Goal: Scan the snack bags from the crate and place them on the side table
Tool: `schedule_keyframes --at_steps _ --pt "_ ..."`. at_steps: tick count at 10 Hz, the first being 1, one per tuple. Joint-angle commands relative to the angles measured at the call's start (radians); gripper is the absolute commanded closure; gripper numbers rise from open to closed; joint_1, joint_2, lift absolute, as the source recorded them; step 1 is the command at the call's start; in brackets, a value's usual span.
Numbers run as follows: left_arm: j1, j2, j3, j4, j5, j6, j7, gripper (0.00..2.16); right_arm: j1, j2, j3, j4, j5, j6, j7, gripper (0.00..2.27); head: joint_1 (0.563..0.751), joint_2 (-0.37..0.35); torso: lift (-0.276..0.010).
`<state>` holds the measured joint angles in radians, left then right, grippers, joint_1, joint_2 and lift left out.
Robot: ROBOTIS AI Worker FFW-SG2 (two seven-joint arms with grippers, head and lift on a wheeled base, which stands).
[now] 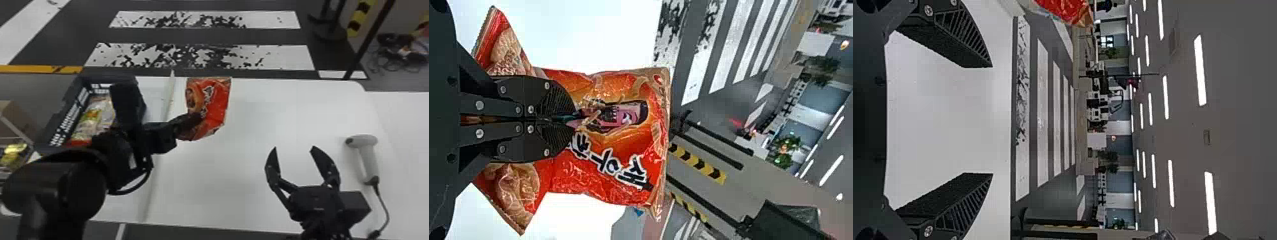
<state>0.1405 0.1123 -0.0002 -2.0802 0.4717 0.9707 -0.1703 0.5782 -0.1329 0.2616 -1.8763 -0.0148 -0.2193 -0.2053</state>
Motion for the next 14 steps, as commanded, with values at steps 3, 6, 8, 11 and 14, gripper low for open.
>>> schedule_keyframes --at_steps 3,6,8,11,14 --pt "-0.007 -0.022 -0.176 0.149 -0.041 -0.164 0.025 2.03 0.002 -0.005 -0.004 -0.007 -0.005 0.001 -0.006 0.11 0.695 -0.076 -0.081" --pt "-0.006 -0.022 -0.231 0.230 -0.045 -0.281 0.023 0.05 0.002 -0.005 -0.005 -0.007 -0.008 0.001 -0.009 0.11 0.695 -0.145 -0.081" --pt "0.001 -0.023 -0.234 0.233 -0.051 -0.302 0.025 0.01 0.002 -0.005 -0.005 -0.007 -0.008 0.001 -0.009 0.11 0.695 -0.159 -0.081" --pt "0.027 -0.020 -0.219 0.209 -0.048 -0.370 0.026 0.02 0.003 -0.005 -0.008 -0.006 -0.010 0.001 -0.009 0.11 0.695 -0.157 -0.081" --pt "0.139 0.001 -0.175 0.074 -0.174 -0.554 0.058 0.03 0.003 -0.005 -0.010 -0.012 -0.016 0.004 -0.009 0.11 0.695 -0.123 -0.081"
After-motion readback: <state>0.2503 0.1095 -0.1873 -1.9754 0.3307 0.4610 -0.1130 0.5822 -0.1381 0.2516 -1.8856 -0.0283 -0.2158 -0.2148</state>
